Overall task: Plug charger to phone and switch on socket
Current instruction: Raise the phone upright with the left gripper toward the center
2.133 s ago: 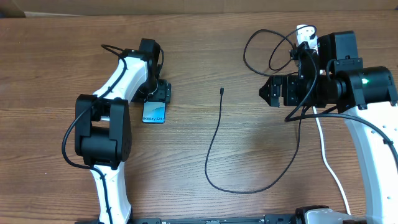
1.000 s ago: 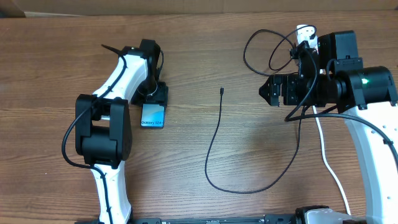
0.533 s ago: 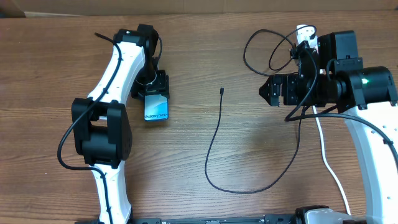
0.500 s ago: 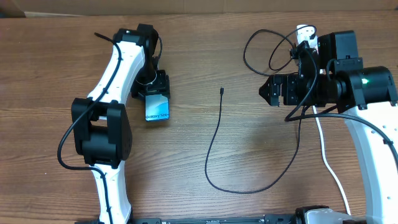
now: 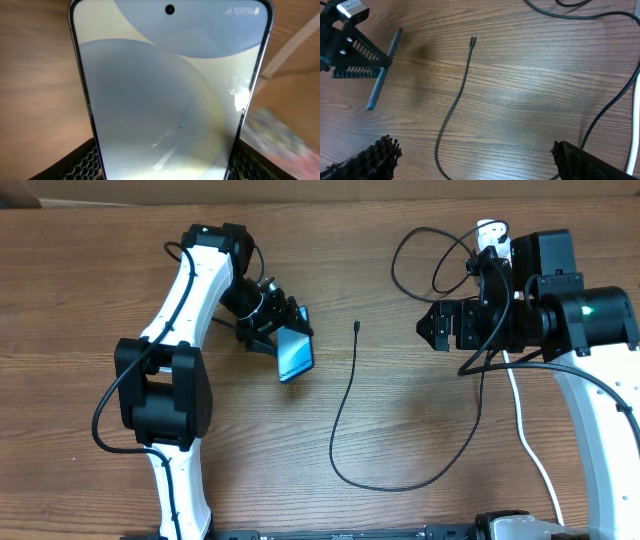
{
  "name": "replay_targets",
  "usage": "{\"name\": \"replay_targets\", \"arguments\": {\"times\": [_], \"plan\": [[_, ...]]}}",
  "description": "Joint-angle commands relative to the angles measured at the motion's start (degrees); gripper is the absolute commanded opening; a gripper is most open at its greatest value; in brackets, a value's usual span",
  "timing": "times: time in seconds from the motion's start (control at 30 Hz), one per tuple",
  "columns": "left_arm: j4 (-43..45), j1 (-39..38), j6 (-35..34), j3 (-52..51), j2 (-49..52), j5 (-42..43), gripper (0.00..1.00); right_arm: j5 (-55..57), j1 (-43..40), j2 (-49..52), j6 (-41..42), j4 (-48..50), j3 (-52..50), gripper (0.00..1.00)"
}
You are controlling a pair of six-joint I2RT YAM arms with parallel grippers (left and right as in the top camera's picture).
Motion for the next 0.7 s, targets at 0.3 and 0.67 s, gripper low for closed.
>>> {"name": "replay_targets", "arguments": {"times": [0.3, 0.67], "plan": [[-9.68, 0.00, -20.81, 1.70, -0.04, 17.64, 0.52, -0.13, 0.33, -0.07, 0.20, -0.02, 1.33, 1.00], [-11.58, 0.00, -20.57, 1.70, -0.04, 28.81, 0.40, -0.11, 0.33, -0.07, 0.20, -0.02, 1.33, 1.00]]}}
